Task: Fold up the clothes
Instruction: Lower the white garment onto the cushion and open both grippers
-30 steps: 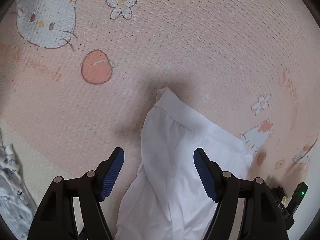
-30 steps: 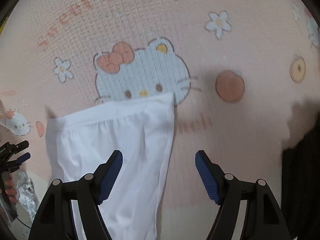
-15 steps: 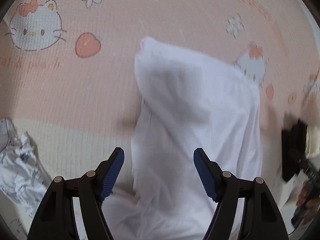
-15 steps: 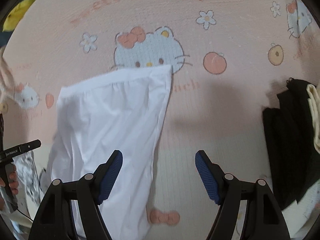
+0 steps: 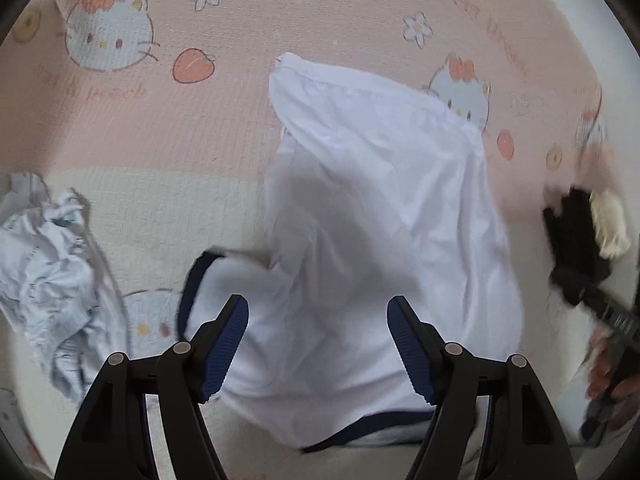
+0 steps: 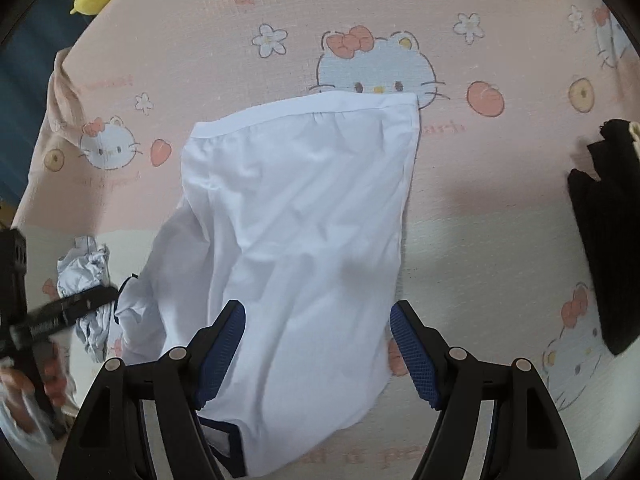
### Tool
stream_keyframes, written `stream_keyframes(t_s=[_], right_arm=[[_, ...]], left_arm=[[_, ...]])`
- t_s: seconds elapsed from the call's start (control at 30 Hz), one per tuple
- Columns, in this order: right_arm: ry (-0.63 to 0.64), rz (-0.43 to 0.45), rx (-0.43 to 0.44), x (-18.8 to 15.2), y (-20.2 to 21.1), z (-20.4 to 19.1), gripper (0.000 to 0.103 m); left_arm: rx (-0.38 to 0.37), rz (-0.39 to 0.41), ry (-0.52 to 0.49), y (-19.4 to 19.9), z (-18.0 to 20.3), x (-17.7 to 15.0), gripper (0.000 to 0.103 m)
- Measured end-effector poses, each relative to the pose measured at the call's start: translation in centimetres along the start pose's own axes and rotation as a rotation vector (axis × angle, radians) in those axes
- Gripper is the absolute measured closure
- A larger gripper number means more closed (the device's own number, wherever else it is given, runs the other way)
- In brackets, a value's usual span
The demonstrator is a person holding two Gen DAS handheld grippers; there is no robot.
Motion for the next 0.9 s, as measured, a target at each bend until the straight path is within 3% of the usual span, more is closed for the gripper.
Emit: stream_keyframes(t_s=[0.1,0.23,0.43,0.53,0.7,0.9], right_arm=[[-0.014,0.033,-0.004,-0.7,0.7,-0.9,0.028],[-0.114,0.041,0.08,-2.0,1.3,-1.3,0.028],[-0.238,0.065,0.102,-4.4,2.2,-2.0,0.028],[-0.219,0.076,0.072,-5.6,2.6,-2.7,0.028],[-0.078,0.087,-0.034,-7.9,2.5,-3.7,0.028],[-0.012,0.049,-0.036,-12.2,1.2,-2.9,0.028]], left_arm=[[0.019,0.011,-0.005,-0.4,-0.6,-1.0,0.033],[-0.051,0.01,0.07,0.2,-1.7,-2.2,0.033],[-0.007,0.015,0.024,0.7,-1.5,-4.6,0.033],[-0.003,-0.01,0.008,0.3,-1.1,-5.8,0.033],[-0.077,-0.019,0.119,-1.0,-1.6,-7.7,0.033],[0.01,-0.017,0.06,-2.2,0.3,-9.0,0.033]])
Point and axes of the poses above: each gripper's, at about its wrist camera, not at the fingertips, and y roughly against the way its jaws point, z to its right, x to its top, the point moved 3 cm from there along -y, roughly the way its jaws point, and after that the axes turned 7 degrees about -y, right-handed, at the moved point
